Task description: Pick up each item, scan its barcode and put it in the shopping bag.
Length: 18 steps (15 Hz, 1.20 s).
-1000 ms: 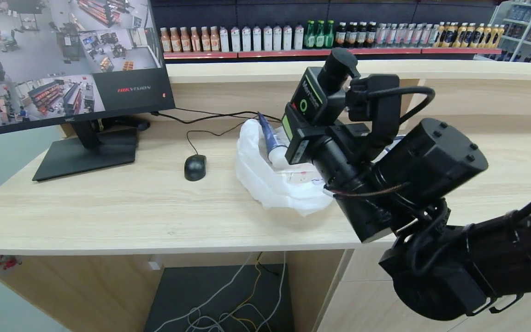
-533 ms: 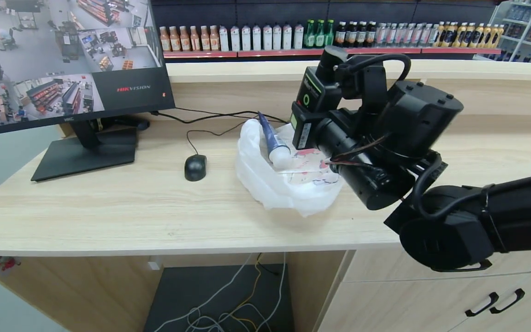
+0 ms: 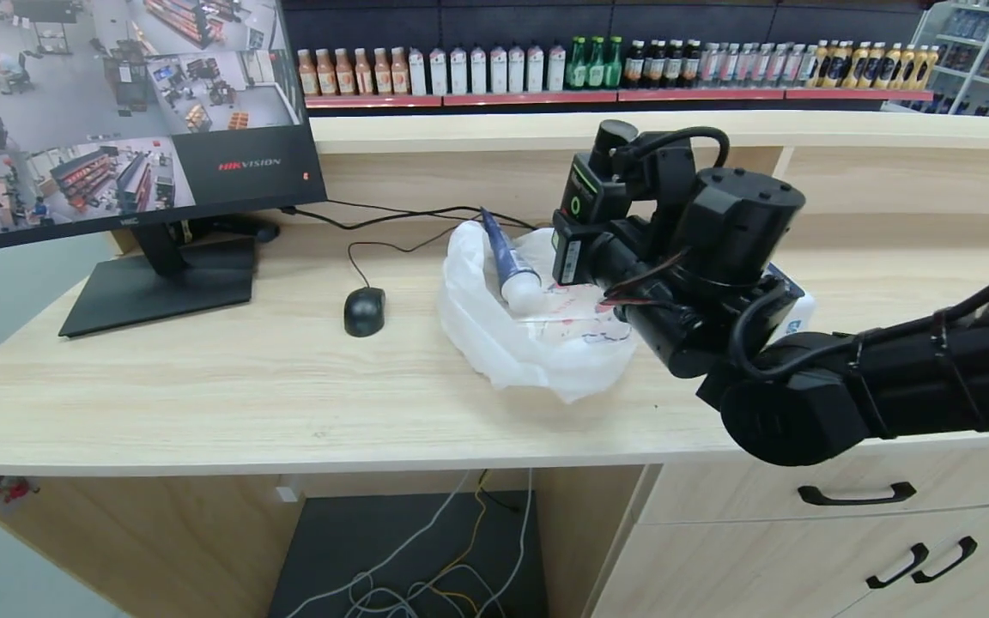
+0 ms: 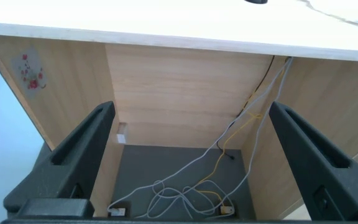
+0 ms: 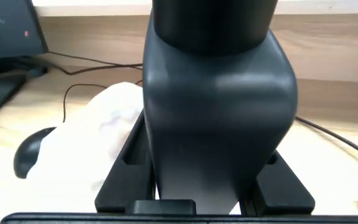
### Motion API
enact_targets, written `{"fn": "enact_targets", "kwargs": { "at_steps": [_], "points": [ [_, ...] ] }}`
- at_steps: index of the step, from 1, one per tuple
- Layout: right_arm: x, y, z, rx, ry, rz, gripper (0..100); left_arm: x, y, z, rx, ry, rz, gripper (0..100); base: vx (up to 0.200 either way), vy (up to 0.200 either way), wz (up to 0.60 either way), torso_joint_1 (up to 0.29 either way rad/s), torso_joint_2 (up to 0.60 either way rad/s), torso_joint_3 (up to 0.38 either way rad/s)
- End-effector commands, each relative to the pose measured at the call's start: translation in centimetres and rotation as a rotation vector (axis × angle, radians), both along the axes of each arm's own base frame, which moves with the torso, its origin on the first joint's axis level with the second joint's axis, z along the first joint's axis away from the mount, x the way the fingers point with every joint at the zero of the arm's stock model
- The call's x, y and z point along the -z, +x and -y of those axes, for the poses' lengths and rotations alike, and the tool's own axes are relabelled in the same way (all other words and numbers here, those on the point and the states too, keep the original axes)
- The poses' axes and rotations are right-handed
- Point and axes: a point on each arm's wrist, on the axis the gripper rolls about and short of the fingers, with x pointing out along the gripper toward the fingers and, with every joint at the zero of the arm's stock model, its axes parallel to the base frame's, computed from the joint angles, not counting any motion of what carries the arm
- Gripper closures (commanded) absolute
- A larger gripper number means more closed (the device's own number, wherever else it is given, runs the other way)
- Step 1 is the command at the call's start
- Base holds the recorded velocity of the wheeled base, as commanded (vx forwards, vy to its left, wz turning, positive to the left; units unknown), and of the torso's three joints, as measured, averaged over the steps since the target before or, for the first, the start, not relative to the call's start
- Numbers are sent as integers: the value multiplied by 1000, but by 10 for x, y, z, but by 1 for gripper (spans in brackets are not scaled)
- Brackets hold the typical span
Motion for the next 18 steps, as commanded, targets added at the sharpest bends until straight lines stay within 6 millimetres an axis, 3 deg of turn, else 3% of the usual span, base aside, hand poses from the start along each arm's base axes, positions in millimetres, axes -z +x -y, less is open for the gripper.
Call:
{"fn": "enact_targets", "kwargs": {
  "at_steps": [1,10,18],
  "points": [
    [17,19,-4,18,-14,-21,100,0,0,0,-1,0,1,0,0,0,0,0,0,0],
    [60,44,5,65,-43,-117,100,0,0,0,-1,10,-1,0,0,0,0,0,0,0],
    [81,50,12,88,-36,-166,100,0,0,0,-1,10,-1,0,0,0,0,0,0,0]
  ]
}}
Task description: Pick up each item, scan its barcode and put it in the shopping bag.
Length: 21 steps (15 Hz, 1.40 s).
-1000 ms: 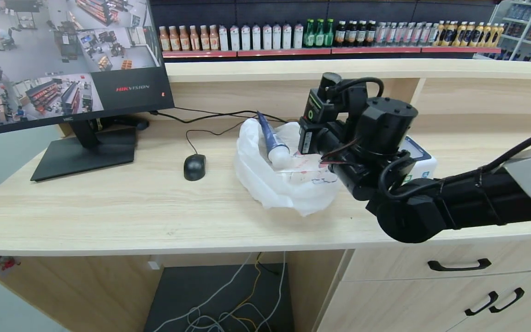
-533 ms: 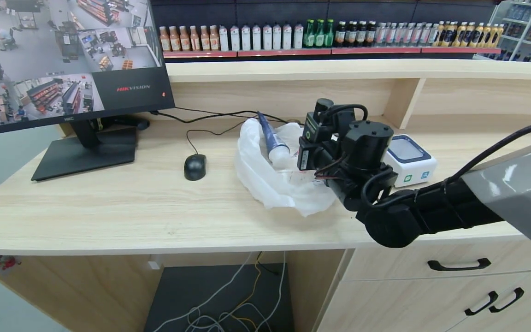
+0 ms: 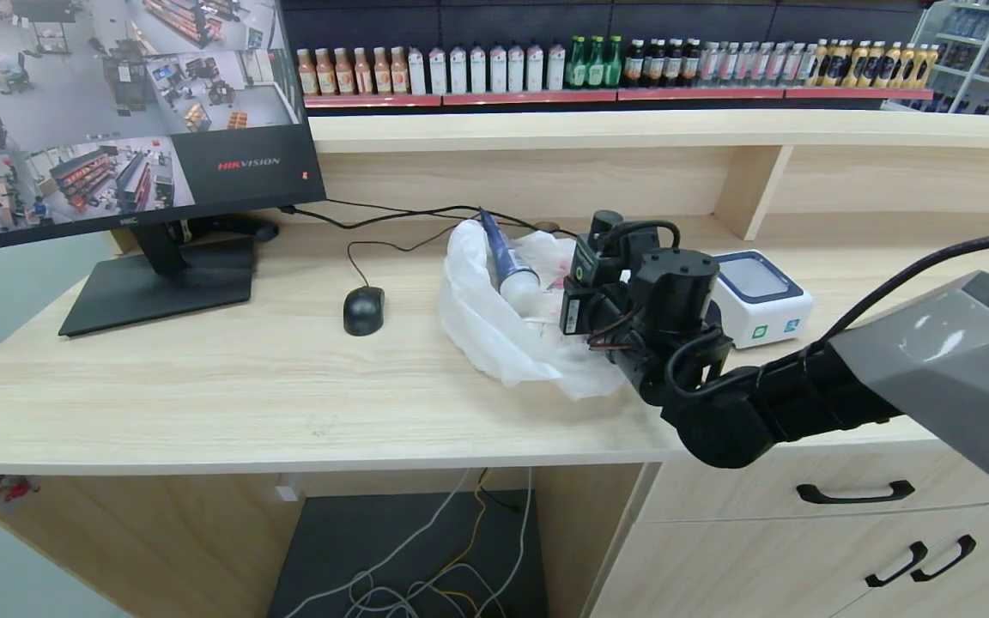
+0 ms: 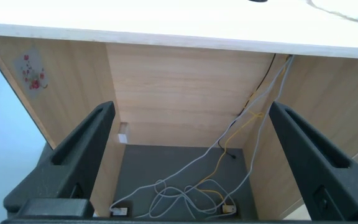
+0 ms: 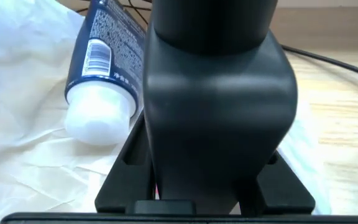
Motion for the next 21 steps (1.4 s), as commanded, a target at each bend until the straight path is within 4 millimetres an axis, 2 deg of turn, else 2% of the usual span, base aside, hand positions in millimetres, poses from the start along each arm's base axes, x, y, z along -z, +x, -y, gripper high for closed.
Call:
{"fn": "enact_targets", "kwargs": {
  "at_steps": [1,10,16,17,21],
  "points": [
    [10,-2,0,1,-9,-18,100,0,0,0,-1,-1,1,0,0,0,0,0,0,0],
    [29,-1,-3,21,-3,-45,100,0,0,0,-1,-3,1,0,0,0,0,0,0,0],
    [32,2,-4,22,13,-22,100,0,0,0,-1,-1,1,0,0,0,0,0,0,0],
    [33,5,-4,25,10,-16,0,0,0,0,-1,-1,1,0,0,0,0,0,0,0],
    [29,6,-5,23,35,20,0,0,0,0,-1,-1,1,0,0,0,0,0,0,0]
  ]
}}
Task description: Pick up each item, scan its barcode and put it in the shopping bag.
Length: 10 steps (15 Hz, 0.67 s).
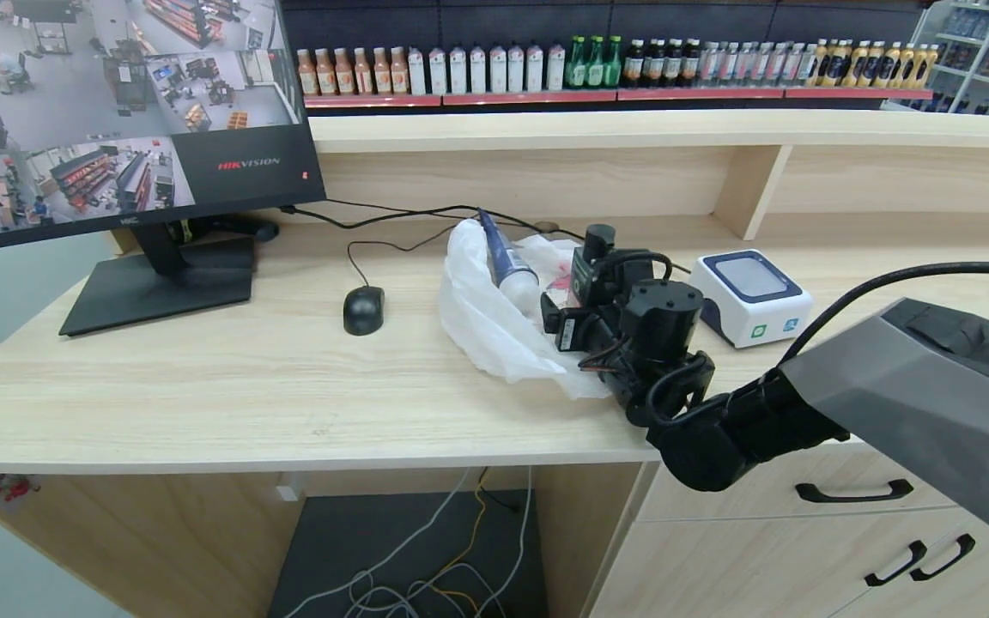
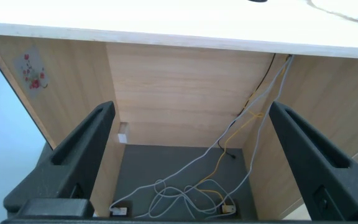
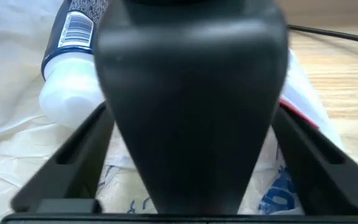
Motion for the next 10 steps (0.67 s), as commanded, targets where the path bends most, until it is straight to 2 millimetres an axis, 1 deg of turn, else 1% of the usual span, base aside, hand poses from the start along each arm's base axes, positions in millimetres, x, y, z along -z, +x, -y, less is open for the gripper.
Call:
{"fn": "enact_targets", "kwargs": {
  "at_steps": [1,3,5,6,8,10],
  "points": [
    [-4,3,-1,6,15,20,0,0,0,0,-1,0,1,0,0,0,0,0,0,0],
    [-9,0,-5,4,42,58,0,0,0,0,-1,0,1,0,0,0,0,0,0,0],
    [-21,-4,-7,30,72,111,0,0,0,0,-1,0,1,0,0,0,0,0,0,0],
    [-32,-10,-8,27,92,139,0,0,0,0,-1,0,1,0,0,0,0,0,0,0],
    [-52,-21,-3,27,103,173,0,0,0,0,-1,0,1,0,0,0,0,0,0,0],
    [-63,-39,9,32,71,173,0,0,0,0,1,0,1,0,0,0,0,0,0,0]
  ]
}}
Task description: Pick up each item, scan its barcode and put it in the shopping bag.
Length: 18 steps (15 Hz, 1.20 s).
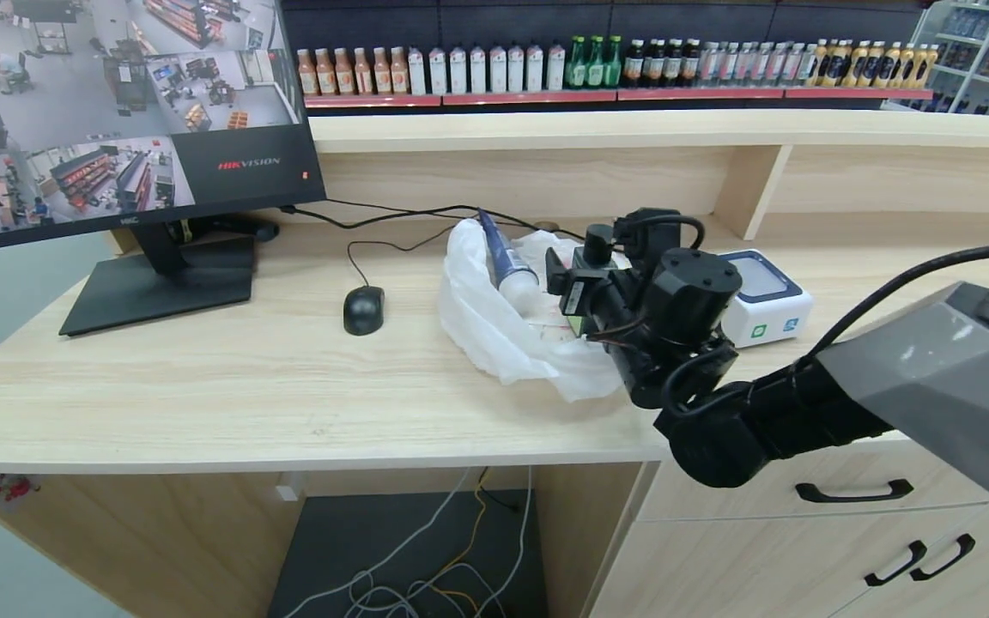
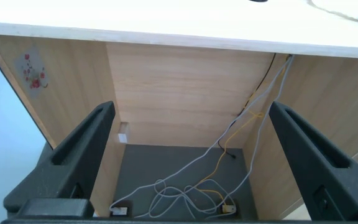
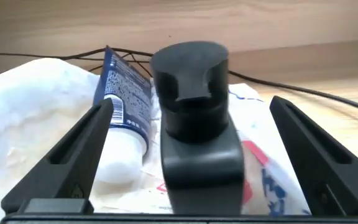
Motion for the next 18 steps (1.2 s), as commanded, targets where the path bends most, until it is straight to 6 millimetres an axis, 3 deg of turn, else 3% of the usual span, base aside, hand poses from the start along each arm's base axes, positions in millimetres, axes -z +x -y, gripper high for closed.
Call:
{"fn": "enact_targets", "kwargs": {
  "at_steps": [1,7,11,15,16,18],
  "points": [
    [-22,-25,15,-1,-5,16,0,0,0,0,-1,1,1,0,0,0,0,0,0,0],
    [-39,-62,40,5,12,83,0,0,0,0,-1,0,1,0,0,0,0,0,0,0],
    [-35,-93,60,2,9,95,0,0,0,0,-1,-3,1,0,0,0,0,0,0,0],
    [-3,-134,114,53,-38,24,0,0,0,0,-1,-2,1,0,0,0,0,0,0,0],
    [1,-155,130,44,-22,-4,0,0,0,0,-1,-2,1,0,0,0,0,0,0,0],
    [3,-179,143,37,-9,-13,0,0,0,0,-1,-3,1,0,0,0,0,0,0,0]
  ]
}}
